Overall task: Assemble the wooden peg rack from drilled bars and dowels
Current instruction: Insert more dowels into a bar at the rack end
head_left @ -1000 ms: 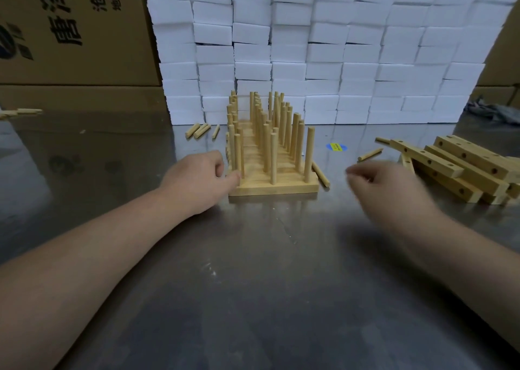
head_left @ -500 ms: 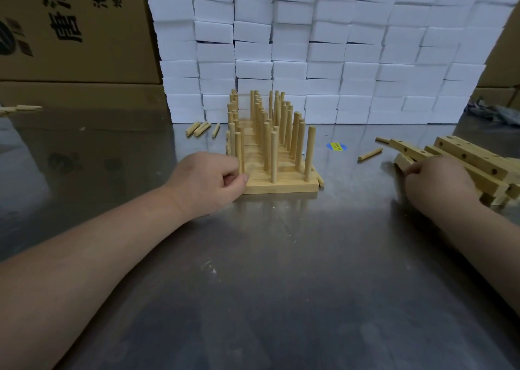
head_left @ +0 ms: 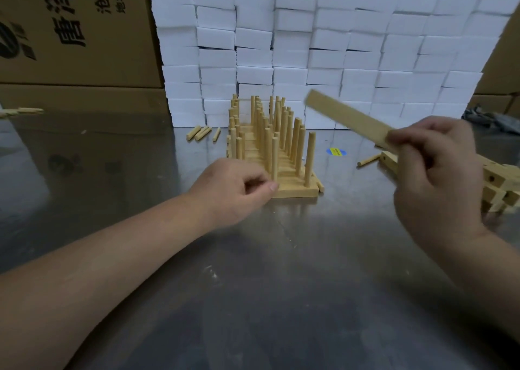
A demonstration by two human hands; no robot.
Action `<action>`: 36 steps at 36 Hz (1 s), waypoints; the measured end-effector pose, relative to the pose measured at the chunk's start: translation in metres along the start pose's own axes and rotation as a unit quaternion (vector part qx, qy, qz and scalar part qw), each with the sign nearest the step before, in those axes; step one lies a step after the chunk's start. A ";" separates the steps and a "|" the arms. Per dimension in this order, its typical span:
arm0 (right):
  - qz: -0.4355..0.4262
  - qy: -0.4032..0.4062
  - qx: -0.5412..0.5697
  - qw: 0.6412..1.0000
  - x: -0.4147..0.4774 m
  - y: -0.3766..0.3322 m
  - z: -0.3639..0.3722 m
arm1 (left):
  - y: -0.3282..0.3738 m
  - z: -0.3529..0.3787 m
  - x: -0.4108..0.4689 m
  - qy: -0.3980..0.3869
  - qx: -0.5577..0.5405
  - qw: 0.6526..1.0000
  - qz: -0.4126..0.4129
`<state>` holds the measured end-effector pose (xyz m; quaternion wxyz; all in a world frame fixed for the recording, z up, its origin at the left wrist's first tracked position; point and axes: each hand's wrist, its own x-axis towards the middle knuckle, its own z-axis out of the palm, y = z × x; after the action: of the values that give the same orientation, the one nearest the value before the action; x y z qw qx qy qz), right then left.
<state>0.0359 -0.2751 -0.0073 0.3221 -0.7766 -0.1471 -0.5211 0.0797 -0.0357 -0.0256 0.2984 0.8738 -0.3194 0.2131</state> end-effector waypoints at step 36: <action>0.281 -0.374 -0.109 0.877 0.013 0.043 0.064 | 0.010 0.025 0.011 -0.014 -0.574 0.771 -0.275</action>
<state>0.1117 -0.2669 -0.0265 0.2892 -0.9525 0.0256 -0.0922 0.0854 -0.0634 -0.0340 0.7861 0.5931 -0.1326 -0.1130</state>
